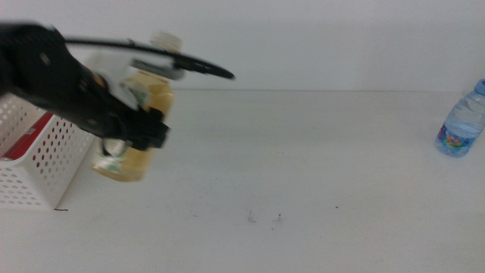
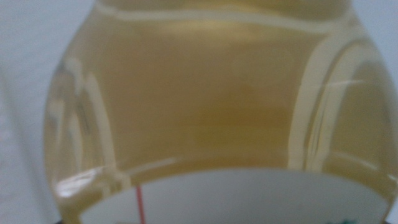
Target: Use arms to grab the bottles and put them into the dustbin to the left of the table.
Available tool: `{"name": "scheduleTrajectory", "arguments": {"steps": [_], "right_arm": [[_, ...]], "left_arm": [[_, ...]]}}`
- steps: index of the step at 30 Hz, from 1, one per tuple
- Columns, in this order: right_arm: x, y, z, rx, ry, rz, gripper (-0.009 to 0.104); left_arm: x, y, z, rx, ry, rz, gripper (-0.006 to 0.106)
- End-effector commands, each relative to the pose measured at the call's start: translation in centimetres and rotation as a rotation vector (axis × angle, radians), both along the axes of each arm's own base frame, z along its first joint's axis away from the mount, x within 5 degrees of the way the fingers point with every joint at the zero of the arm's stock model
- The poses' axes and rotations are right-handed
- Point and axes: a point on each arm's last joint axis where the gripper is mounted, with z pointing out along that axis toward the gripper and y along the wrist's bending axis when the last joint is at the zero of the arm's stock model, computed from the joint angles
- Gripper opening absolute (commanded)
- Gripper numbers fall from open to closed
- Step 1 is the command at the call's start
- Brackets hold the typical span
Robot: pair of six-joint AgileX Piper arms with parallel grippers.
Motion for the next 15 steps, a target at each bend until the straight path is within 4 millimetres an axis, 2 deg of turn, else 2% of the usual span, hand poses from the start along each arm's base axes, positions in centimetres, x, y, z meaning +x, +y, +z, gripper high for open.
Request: {"name": "scheduleTrajectory", "arguments": {"steps": [1, 8, 15], "right_arm": [[0.0, 0.0, 0.0, -0.008, -0.014, -0.004, 0.086], [0.0, 0.0, 0.0, -0.008, -0.014, -0.004, 0.086], [0.0, 0.0, 0.0, -0.008, -0.014, -0.004, 0.086]], "left_arm": [[0.2, 1.3, 3.0, 0.006, -0.054, 0.000, -0.002], [1.0, 5.3, 7.8, 0.037, -0.033, 0.050, -0.002], [2.6, 8.8, 9.9, 0.050, 0.028, 0.113, -0.002]]}}
